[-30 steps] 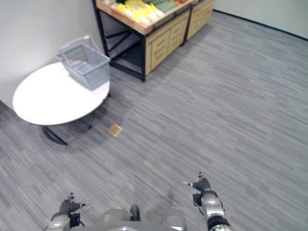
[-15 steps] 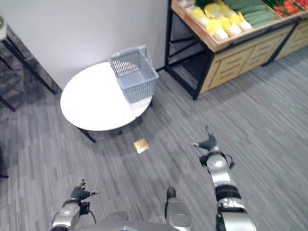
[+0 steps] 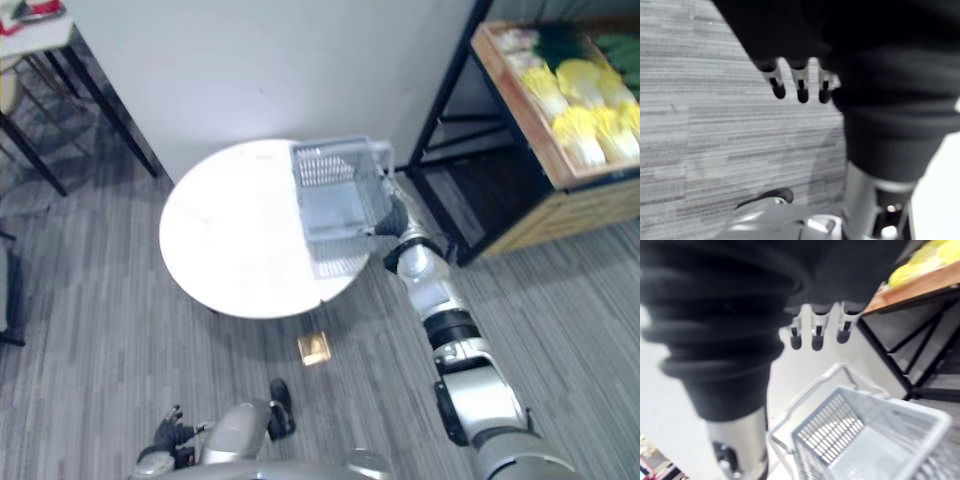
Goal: Pick vegetable in the basket
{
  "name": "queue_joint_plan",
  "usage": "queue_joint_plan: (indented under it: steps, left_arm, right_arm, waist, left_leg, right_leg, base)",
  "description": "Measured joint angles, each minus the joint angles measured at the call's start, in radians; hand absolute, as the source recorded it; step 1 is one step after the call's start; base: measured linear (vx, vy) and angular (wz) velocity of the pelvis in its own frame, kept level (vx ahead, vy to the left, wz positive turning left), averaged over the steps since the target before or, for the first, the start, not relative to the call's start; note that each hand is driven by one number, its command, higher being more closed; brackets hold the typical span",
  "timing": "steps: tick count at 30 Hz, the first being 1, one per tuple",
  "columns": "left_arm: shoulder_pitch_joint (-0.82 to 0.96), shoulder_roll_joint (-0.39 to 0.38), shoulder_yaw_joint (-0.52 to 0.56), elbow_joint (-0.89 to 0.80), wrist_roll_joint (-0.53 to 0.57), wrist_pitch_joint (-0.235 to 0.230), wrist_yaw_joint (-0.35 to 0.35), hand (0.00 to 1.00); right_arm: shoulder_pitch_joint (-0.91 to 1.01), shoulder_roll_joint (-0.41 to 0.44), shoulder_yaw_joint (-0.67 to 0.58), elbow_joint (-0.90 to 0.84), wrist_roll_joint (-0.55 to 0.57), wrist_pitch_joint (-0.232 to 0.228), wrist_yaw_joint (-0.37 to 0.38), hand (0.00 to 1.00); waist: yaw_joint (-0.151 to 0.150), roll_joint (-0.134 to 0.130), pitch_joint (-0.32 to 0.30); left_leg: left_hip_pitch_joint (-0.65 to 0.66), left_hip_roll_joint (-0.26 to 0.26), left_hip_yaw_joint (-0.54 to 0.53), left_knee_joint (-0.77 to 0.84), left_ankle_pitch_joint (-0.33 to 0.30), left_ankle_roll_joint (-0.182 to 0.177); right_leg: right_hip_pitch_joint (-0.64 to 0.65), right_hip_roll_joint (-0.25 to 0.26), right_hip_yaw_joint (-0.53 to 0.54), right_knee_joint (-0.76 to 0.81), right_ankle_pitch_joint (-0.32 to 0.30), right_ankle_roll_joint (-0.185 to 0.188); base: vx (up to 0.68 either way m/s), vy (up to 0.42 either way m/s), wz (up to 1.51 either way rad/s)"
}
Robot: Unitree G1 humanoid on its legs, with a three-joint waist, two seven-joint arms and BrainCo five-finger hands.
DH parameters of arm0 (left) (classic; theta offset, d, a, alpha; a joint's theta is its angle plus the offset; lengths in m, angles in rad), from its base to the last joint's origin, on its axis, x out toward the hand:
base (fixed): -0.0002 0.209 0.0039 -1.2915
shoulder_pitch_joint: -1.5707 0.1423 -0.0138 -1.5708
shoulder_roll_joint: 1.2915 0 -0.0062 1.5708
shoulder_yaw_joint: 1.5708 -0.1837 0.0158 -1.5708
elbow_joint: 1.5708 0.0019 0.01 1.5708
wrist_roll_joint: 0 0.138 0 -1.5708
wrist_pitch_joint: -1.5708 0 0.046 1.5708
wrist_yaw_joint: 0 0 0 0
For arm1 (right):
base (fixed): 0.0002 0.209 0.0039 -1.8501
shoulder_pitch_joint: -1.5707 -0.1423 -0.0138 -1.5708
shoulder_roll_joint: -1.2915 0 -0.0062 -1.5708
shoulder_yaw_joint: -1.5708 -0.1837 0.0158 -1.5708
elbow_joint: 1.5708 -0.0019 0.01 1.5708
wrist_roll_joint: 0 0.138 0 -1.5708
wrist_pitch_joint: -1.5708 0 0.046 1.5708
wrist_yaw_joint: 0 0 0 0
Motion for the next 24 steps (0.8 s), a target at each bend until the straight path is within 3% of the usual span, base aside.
queue_joint_plan:
  steps: [1,2,3,5,6,7,9,10,11,12,14,16,20,24]
  left_arm:
    - [-0.001,0.008,-0.005,0.000,0.007,0.003,0.002,0.00]
    - [-0.003,0.017,-0.007,0.002,0.009,0.005,0.003,0.00]
    - [-0.010,0.027,-0.015,0.002,0.009,0.008,0.004,0.00]
    - [-0.049,0.051,-0.036,0.002,0.010,0.008,0.007,0.00]
    - [-0.061,0.053,-0.038,0.001,0.010,0.007,0.007,0.00]
    - [-0.083,0.055,-0.055,-0.002,0.010,0.001,0.007,0.00]
    - [-0.098,0.072,-0.077,-0.002,0.010,-0.004,0.003,0.00]
    - [-0.100,0.090,-0.092,-0.005,0.011,-0.008,0.003,0.00]
    - [-0.099,0.085,-0.095,-0.003,0.011,-0.008,0.003,0.00]
    - [-0.092,0.071,-0.096,-0.004,0.011,-0.008,0.002,0.00]
    - [-0.084,0.040,-0.096,-0.004,0.011,-0.011,0.002,0.00]
    - [-0.084,0.035,-0.106,-0.004,0.011,-0.018,0.003,0.00]
    - [-0.097,0.037,-0.139,-0.007,0.030,-0.030,0.003,0.00]
    - [-0.110,0.041,-0.151,-0.010,0.027,-0.048,0.009,0.00]
  right_arm:
    - [-0.007,0.001,0.017,-0.009,-0.014,-0.001,0.000,0.00]
    - [-0.015,0.002,0.039,-0.011,-0.027,-0.005,0.000,0.00]
    - [-0.024,0.003,0.061,-0.011,-0.028,-0.008,0.000,0.00]
    - [-0.049,0.003,0.089,-0.010,-0.028,-0.016,-0.001,0.00]
    - [-0.052,0.002,0.089,-0.010,-0.028,-0.018,-0.001,0.00]
    - [-0.058,0.002,0.088,-0.010,-0.028,-0.021,0.000,0.00]
    - [-0.058,0.003,0.088,0.004,-0.027,-0.021,0.001,0.00]
    - [-0.058,0.004,0.089,0.011,-0.032,-0.020,0.002,0.00]
    - [-0.059,0.003,0.089,0.016,-0.040,-0.020,0.002,0.00]
    - [-0.069,0.004,0.094,0.024,-0.049,-0.020,0.002,0.00]
    - [-0.092,-0.004,0.101,0.035,-0.059,-0.020,0.002,0.00]
    - [-0.103,-0.013,0.101,0.087,-0.064,-0.018,0.002,0.00]
    - [-0.197,-0.044,0.101,0.165,-0.064,-0.016,0.000,0.00]
    - [-0.327,-0.056,0.102,0.210,-0.064,-0.016,-0.023,0.00]
  waist:
    - [-0.001,-0.002,0.003]
    - [-0.004,-0.002,0.004]
    - [-0.005,0.000,0.005]
    - [-0.016,0.007,0.010]
    - [-0.023,0.009,0.011]
    - [-0.030,0.010,0.012]
    - [-0.031,-0.003,0.015]
    - [-0.029,-0.048,0.022]
    - [-0.023,-0.049,0.022]
    - [-0.018,-0.029,0.019]
    - [-0.026,0.003,0.024]
    - [-0.027,0.015,0.029]
    - [-0.026,0.026,0.054]
    - [-0.019,0.049,0.119]
  left_leg:
    - [0.029,-0.007,-0.007,-0.016,-0.008,-0.002]
    - [0.053,-0.010,-0.017,-0.027,-0.011,-0.002]
    - [0.078,-0.010,-0.026,-0.039,-0.013,-0.003]
    - [0.121,-0.001,-0.068,-0.075,-0.012,-0.003]
    - [0.124,0.003,-0.083,-0.081,-0.013,-0.006]
    - [0.126,0.014,-0.112,-0.092,-0.013,-0.027]
    - [0.130,0.018,-0.140,-0.093,-0.016,-0.062]
    - [0.143,-0.005,-0.168,-0.093,-0.031,-0.098]
    - [0.147,-0.004,-0.173,-0.096,-0.033,-0.114]
    - [0.138,0.022,-0.173,-0.097,-0.031,-0.130]
    - [0.103,0.072,-0.188,-0.124,-0.018,-0.164]
    - [0.085,0.105,-0.192,-0.134,-0.010,-0.179]
    - [0.043,0.117,-0.199,-0.122,-0.008,-0.184]
    - [-0.034,0.114,-0.208,-0.091,-0.007,-0.182]
  right_leg:
    - [-0.053,0.000,0.035,0.121,-0.006,0.037]
    - [-0.100,0.002,0.047,0.214,-0.025,0.029]
    - [-0.148,-0.001,0.040,0.264,-0.048,-0.006]
    - [-0.234,-0.004,0.023,0.170,-0.093,-0.072]
    - [-0.249,-0.003,0.023,0.119,-0.095,-0.078]
    - [-0.277,0.002,0.041,-0.033,-0.088,-0.079]
    - [-0.284,0.006,0.070,-0.249,0.039,-0.080]
    - [-0.288,-0.013,0.093,-0.332,0.220,-0.047]
    - [-0.281,-0.012,0.084,-0.329,0.186,-0.051]
    - [-0.281,0.009,0.076,-0.349,0.182,-0.061]
    - [-0.282,0.061,0.042,-0.431,0.201,-0.087]
    - [-0.280,0.092,0.024,-0.468,0.217,-0.102]
    - [-0.286,0.105,0.018,-0.525,0.254,-0.107]
    - [-0.326,0.101,0.018,-0.568,0.301,-0.103]
  base:
    - [0.42,0.116,0.28]
    - [0.32,0.047,0.25]
    - [0.42,0.016,0.35]
    - [0.34,-0.046,0.55]
    - [0.25,-0.152,0.76]
    - [0.19,-0.154,0.72]
    - [0.25,-0.259,0.70]
    - [0.22,-0.303,0.49]
    - [0.22,-0.325,0.30]
    - [0.20,-0.291,-0.02]
    - [0.17,-0.258,-0.01]
    - [0.10,-0.183,0.05]
    - [0.03,-0.065,0.05]
    - [-0.03,-0.020,0.05]
